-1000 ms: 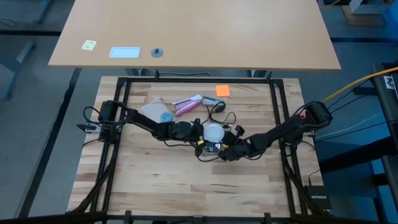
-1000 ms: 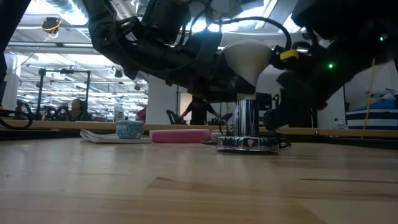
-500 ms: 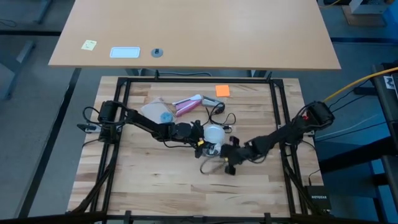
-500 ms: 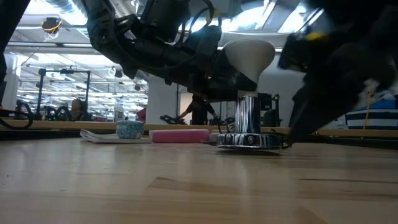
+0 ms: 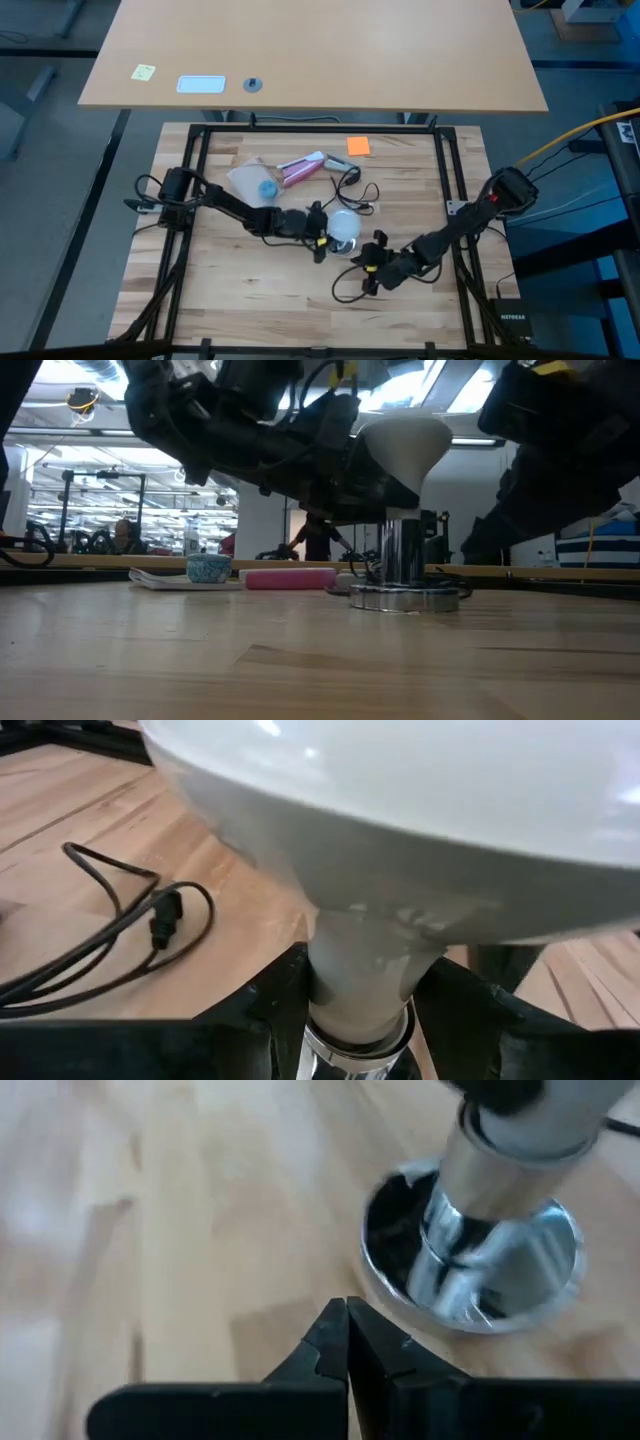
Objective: Screw lightbulb
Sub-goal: Insert the white lightbulb into the silver desk lamp
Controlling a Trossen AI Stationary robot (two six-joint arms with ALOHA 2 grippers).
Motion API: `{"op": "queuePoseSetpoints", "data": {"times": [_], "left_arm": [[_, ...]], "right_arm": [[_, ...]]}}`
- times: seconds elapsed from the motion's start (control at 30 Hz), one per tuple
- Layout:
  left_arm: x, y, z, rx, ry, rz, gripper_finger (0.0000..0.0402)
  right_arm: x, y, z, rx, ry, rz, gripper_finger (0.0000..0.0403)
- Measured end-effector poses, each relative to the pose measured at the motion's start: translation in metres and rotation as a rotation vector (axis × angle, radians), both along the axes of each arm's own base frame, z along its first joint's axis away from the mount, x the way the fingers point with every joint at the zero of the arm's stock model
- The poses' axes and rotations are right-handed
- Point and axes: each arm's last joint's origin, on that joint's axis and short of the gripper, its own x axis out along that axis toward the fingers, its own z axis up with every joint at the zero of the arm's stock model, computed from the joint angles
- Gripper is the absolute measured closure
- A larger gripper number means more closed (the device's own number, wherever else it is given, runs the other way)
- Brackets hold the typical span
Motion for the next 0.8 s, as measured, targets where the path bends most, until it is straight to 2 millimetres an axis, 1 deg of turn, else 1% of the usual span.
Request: {"op": "queuePoseSetpoints", "data": {"times": [0.1, 0.23, 0.47, 0.7, 0.8], "left_arm": [[-0.001, -0.010, -0.006, 0.016, 0.002, 0.038, 0.0251], [-0.001, -0.014, -0.006, 0.021, -0.015, 0.054, 0.0251], [-0.001, -0.014, -0.005, 0.015, -0.038, 0.055, 0.0251], [-0.001, -0.014, -0.004, -0.008, -0.043, 0.060, 0.0251], [-0.001, -0.014, -0.004, -0.011, -0.044, 0.061, 0.0251]], "right_arm": [[0.008, 0.005, -0.007, 0.050, -0.048, 0.013, 0.0402], [0.015, 0.010, -0.018, 0.075, -0.086, 0.012, 0.0402], [0.015, 0.009, -0.034, 0.075, -0.052, -0.042, 0.0402], [0.012, 0.004, -0.038, 0.033, -0.052, -0.154, 0.0402], [0.011, 0.002, -0.039, 0.053, -0.056, -0.213, 0.0402]]}}
